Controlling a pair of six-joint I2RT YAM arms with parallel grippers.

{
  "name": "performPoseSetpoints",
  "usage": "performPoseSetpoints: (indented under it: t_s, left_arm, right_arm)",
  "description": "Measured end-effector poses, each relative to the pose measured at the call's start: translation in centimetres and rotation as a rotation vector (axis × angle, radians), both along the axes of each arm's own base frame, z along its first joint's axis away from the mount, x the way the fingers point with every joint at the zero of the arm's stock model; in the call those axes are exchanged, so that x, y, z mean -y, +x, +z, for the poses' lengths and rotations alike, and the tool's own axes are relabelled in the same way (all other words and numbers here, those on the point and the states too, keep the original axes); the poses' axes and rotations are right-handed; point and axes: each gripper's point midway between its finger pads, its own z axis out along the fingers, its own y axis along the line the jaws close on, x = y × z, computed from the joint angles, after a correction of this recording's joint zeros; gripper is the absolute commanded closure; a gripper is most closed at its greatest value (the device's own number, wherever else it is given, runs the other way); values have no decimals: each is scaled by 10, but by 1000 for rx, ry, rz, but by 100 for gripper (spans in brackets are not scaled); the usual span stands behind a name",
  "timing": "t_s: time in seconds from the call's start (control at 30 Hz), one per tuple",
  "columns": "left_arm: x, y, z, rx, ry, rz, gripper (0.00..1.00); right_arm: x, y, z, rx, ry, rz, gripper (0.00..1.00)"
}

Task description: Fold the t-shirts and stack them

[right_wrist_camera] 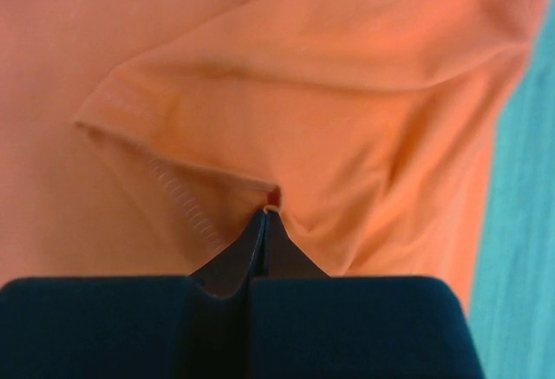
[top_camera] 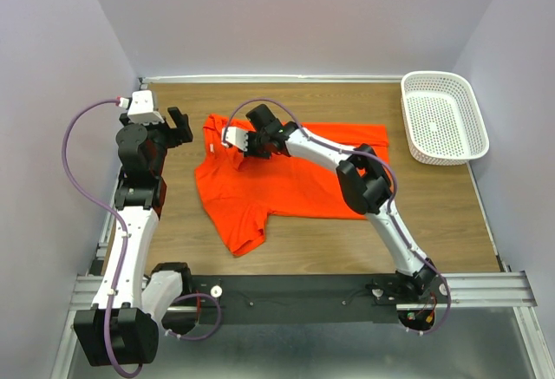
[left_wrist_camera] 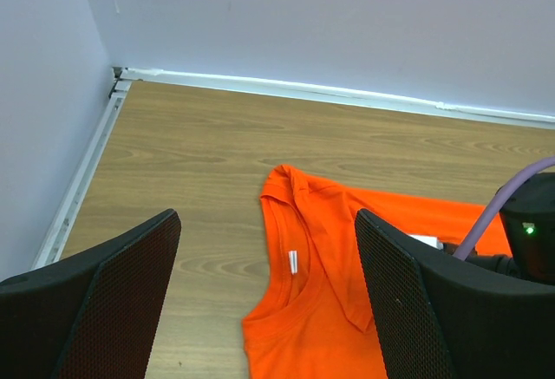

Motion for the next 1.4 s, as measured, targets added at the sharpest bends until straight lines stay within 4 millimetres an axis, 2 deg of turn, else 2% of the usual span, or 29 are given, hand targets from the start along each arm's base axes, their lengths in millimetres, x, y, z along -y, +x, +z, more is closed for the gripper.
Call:
performPoseSetpoints:
  t_s: [0.07, 0.13, 0.37, 0.53, 0.57, 0.6, 0.7, 0.8, 0.83, 0.93, 0.97, 1.07, 1.17, 1.27, 1.33, 1.4]
  left_arm:
    - [0, 0, 0, 0, 0, -2, 11]
    - [1, 0, 0, 0, 0, -5, 11]
    - [3, 0, 0, 1, -2, -19, 11]
    - [4, 1, -1, -2, -2, -21, 11]
    - [4, 1, -1, -4, -2, -22, 11]
    - [4, 1, -2, -6, -2, -22, 11]
    - [5, 3, -5, -13, -3, -30, 11]
    - [9, 7, -13, -38, -6, -53, 12]
    - [12, 9, -16, -46, -9, -67, 13]
    - [22, 25, -44, -131, -25, -127, 18]
    - [26, 29, -60, -176, -33, -147, 20]
    - [44, 39, -109, -337, -45, -209, 21]
    - [74, 37, -147, -464, -19, -286, 21]
    - [113, 27, -178, -582, 67, -375, 22]
    - [130, 27, -184, -610, 120, -406, 21]
    - [153, 31, -190, -631, 209, -429, 21]
  right_arm:
    - [5, -6, -6, -14, -11, 3, 100]
    - [11, -15, -4, -33, -16, 11, 99]
    - [18, -31, 33, -30, 27, 35, 99]
    - [20, -37, 35, -44, 34, 37, 99]
    - [21, -39, 32, -50, 31, 38, 96]
    - [23, -40, 29, -57, 25, 37, 86]
    - [24, -42, 27, -69, 24, 29, 83]
    - [23, -44, 25, -80, 30, 32, 68]
    - [24, -47, 24, -89, 31, 33, 60]
    - [28, -53, 22, -135, 42, 11, 55]
    - [29, -54, 25, -153, 57, 0, 55]
    - [37, -52, 46, -224, 141, -46, 53]
    - [68, -42, 85, -307, 278, -108, 53]
    - [120, -29, 123, -341, 397, -192, 53]
    - [147, -33, 138, -357, 442, -231, 52]
    - [155, -49, 143, -384, 462, -228, 52]
